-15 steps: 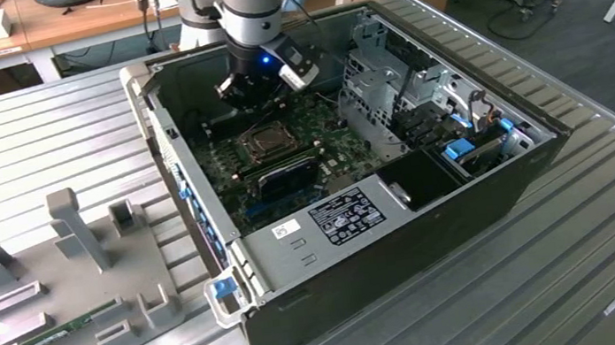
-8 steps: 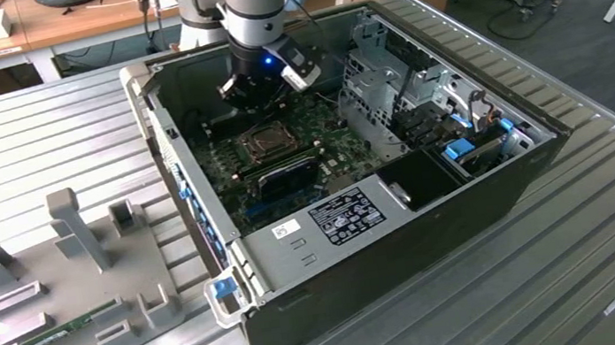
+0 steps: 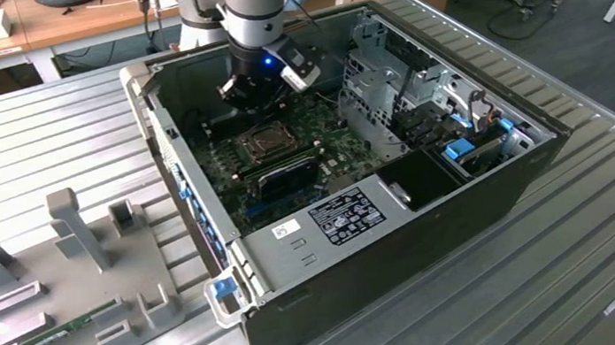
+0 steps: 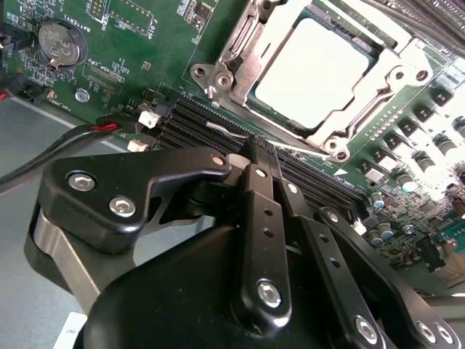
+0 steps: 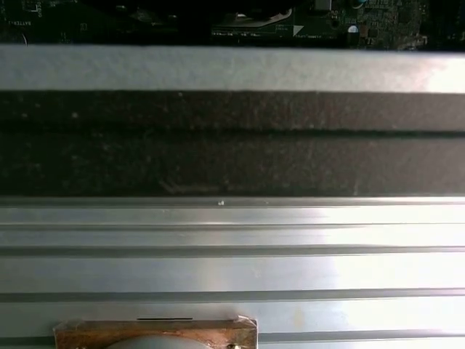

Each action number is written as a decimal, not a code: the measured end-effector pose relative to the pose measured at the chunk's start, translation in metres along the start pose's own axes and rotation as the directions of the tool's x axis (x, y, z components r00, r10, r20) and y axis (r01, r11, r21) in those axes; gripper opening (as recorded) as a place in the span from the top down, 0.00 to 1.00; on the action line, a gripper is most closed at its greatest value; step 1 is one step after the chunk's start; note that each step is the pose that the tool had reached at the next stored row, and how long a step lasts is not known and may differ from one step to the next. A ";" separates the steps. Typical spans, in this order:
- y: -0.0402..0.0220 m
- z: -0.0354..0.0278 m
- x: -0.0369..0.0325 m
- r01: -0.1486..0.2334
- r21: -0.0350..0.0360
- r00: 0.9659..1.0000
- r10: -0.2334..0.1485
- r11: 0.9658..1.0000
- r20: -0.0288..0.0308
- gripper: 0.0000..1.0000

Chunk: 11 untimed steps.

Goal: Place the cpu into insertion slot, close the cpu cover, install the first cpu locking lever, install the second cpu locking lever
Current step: 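Install the first cpu locking lever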

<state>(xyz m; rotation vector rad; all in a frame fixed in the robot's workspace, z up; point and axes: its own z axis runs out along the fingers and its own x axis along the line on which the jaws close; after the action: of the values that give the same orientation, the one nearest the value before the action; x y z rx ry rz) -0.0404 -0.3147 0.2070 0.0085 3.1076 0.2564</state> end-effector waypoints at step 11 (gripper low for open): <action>0.0016 0.0014 0.0000 0.000 0.000 1.000 0.000 1.000 0.000 0.90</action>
<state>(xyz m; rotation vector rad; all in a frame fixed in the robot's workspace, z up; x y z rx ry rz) -0.0404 -0.3129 0.2059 0.0083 3.1074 0.2567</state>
